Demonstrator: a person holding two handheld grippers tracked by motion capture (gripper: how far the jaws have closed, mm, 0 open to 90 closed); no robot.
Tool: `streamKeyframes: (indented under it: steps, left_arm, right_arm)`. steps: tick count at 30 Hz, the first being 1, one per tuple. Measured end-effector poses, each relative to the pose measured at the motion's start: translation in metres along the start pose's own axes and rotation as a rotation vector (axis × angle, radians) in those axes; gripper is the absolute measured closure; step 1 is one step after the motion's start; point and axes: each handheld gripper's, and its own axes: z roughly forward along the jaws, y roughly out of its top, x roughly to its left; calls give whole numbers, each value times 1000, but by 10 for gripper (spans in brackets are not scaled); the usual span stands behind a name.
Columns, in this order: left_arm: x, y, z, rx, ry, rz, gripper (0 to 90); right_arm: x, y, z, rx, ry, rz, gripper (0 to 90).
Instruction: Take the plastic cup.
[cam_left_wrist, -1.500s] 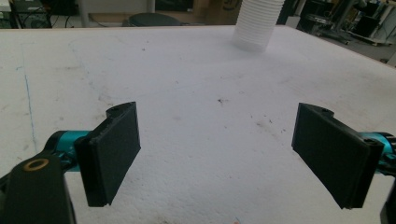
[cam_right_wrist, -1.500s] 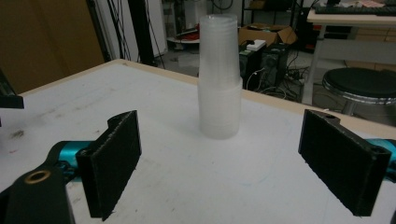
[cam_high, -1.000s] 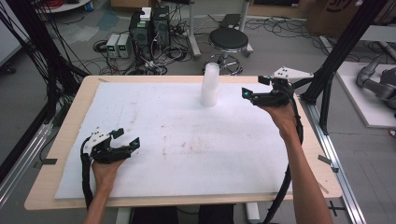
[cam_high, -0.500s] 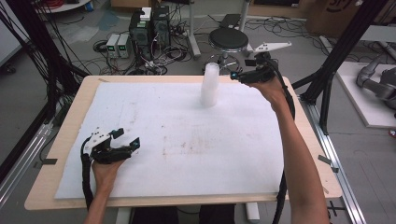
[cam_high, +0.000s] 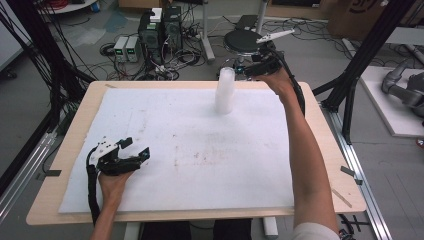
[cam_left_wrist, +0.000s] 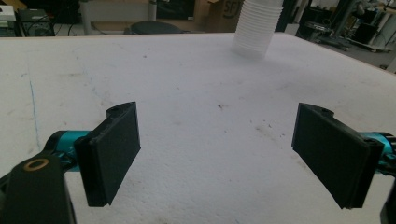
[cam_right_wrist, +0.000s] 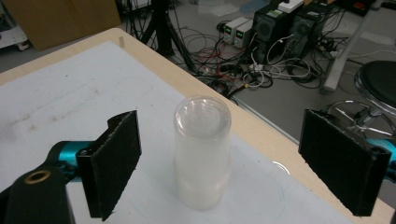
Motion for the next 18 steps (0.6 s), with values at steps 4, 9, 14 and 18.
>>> streamKeyframes:
  steps: [4, 9, 14, 18]
  left_arm:
    - [0, 0, 0, 0, -1, -1, 152]
    - [0, 0, 0, 0, 1, 3, 152]
    - [-1, 0, 0, 0, 3, 5, 151]
    - [-1, 0, -1, 4, 7, 7, 152]
  right_arm:
    - [0, 8, 14, 20, 25, -13, 130]
    - [-1, 13, 32, 49, 53, -21, 130]
    - [-3, 9, 43, 75, 66, -10, 131]
    - [-5, 7, 51, 93, 82, -5, 146]
